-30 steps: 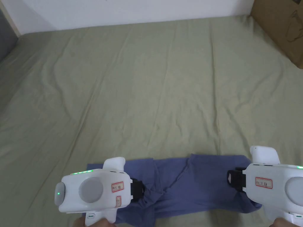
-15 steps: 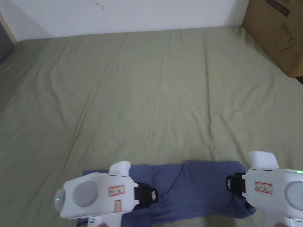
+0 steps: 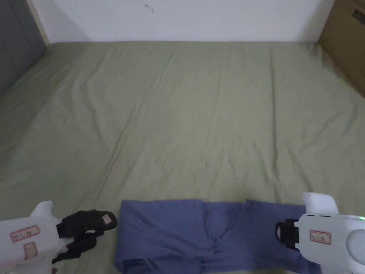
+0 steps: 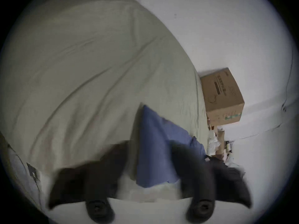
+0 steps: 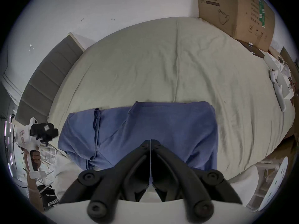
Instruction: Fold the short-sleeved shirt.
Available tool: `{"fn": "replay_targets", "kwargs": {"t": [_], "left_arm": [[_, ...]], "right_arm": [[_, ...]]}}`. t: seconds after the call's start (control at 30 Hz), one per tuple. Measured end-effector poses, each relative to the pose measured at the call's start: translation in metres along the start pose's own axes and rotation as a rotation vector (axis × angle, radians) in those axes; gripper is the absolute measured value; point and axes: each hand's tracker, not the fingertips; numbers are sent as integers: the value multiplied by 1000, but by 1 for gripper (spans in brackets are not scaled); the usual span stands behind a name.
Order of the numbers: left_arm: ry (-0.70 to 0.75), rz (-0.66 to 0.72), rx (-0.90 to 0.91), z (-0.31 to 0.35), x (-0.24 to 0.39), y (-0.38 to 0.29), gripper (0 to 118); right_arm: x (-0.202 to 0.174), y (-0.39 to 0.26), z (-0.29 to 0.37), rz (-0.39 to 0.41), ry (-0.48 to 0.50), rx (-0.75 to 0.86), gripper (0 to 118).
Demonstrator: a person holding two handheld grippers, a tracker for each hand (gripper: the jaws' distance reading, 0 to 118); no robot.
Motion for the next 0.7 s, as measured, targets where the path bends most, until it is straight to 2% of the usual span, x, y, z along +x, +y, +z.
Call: {"fn": "replay_targets", "kwargs": {"t": [0.03,0.1,0.13,0.2,0.23,0.27,0.37,0.4,0.43,0.47,0.5,0.53,0.63,0.7], "left_arm": [[-28,23,-37,-5,-7,-3,114],[-158,107,-21,-13,-24,-9,116],[-182,147,-40,-20,8,-29,116],[-194,194,-77,-38,15,-40,116],[-198,193,-88,-43,21,-44,116],[-211,172,-86,-56,-22,-14,116],[-235,123,-116,-68,-17,-5,115],[-233,115,-123,-66,-2,-11,110],[-232,106,-121,-65,-2,-10,72],[-199,80,-150,-69,-1,-7,22],[-124,58,-179,-73,-2,-6,11],[-89,50,-175,-77,2,-6,11],[-186,75,-179,-73,1,-6,11],[-190,57,-167,-60,-18,10,11]], "right_arm": [[-3,1,-1,4,1,-2,0],[-10,2,-4,14,7,-8,0],[-13,3,-5,18,10,-10,0],[-20,4,-6,37,13,-15,0],[-22,4,-7,48,13,-20,0],[-24,5,-7,62,12,-22,0],[-30,6,-7,77,9,-27,0],[-30,6,-8,77,8,-29,0],[-30,7,-9,75,7,-30,0],[-32,6,-9,74,6,-32,0],[-33,7,-9,72,3,-36,0],[-34,7,-10,70,1,-38,0],[-40,10,-10,87,1,-45,0],[-43,13,-10,101,-6,-44,0]]}}
